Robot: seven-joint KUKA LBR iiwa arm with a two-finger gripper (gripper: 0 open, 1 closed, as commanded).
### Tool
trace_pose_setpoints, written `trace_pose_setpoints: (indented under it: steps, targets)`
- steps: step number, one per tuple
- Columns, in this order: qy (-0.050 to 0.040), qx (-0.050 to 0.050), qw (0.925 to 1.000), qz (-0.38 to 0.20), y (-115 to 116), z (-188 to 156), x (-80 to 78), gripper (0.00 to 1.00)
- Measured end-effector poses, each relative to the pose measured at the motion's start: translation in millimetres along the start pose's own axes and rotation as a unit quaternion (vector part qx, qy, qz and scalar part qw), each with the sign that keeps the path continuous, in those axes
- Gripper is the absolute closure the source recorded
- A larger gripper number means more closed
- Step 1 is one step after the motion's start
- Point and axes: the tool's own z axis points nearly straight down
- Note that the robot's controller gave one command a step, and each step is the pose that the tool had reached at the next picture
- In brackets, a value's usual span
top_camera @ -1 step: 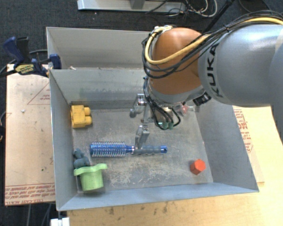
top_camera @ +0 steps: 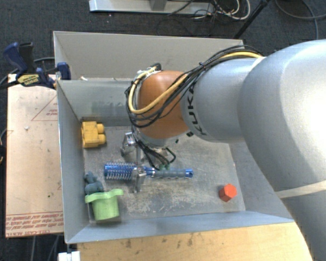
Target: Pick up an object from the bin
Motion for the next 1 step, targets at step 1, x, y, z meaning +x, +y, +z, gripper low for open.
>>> trace_pose_setpoints:
  steps: [1]
  targets:
    - [0.0012,-0.001,0.9982,-0.059,3.8,-28.5,13.8,0.00]
